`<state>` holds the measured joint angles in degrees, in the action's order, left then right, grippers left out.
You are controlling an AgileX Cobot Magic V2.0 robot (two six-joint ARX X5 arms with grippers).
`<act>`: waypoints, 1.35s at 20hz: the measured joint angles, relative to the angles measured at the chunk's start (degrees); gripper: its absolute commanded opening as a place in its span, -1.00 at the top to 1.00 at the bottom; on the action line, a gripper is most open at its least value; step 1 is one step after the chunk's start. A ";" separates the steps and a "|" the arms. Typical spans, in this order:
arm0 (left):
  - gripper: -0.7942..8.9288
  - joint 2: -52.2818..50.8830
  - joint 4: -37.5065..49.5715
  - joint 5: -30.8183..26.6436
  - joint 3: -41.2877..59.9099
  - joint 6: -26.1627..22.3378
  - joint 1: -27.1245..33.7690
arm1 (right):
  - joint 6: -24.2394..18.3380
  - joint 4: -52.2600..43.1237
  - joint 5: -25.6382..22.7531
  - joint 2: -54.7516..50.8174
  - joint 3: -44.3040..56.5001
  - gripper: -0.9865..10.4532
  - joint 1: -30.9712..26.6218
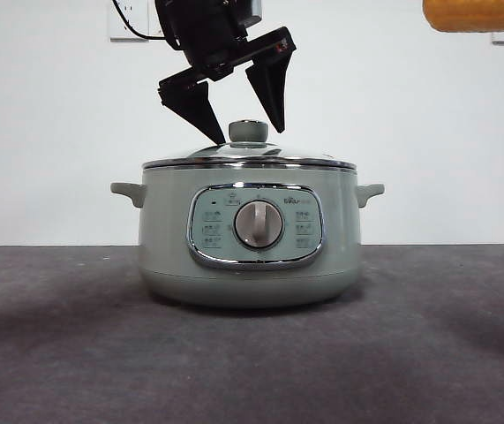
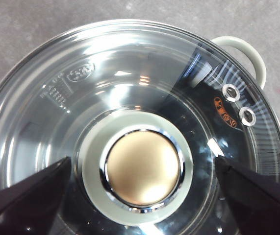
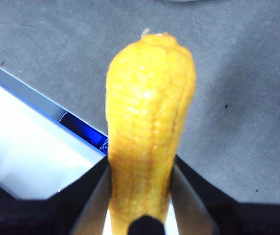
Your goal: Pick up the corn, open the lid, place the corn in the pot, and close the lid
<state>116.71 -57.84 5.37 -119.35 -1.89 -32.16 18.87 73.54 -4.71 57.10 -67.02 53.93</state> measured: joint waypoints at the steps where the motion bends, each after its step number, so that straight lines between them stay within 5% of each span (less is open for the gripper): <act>1: -0.02 0.00 0.02 -0.07 0.00 0.00 -0.04 | 0.00 0.00 0.00 0.00 0.00 0.86 0.00; 9: 0.87 0.00 0.11 -0.57 0.00 -0.04 -0.20 | 0.00 0.00 0.00 0.00 0.00 0.86 0.00; 20: 0.86 -0.94 -0.20 -2.45 -0.26 -2.05 -0.33 | 0.92 -4.68 -2.38 0.04 0.00 0.86 0.00; 27: 0.86 -11.69 -0.72 -3.37 -1.44 -2.80 2.95 | 2.80 -8.79 -1.46 7.08 -4.24 0.86 -0.04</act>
<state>105.01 -58.57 2.00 -120.79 -4.69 -29.21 21.67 64.75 -6.17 64.18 -71.26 53.89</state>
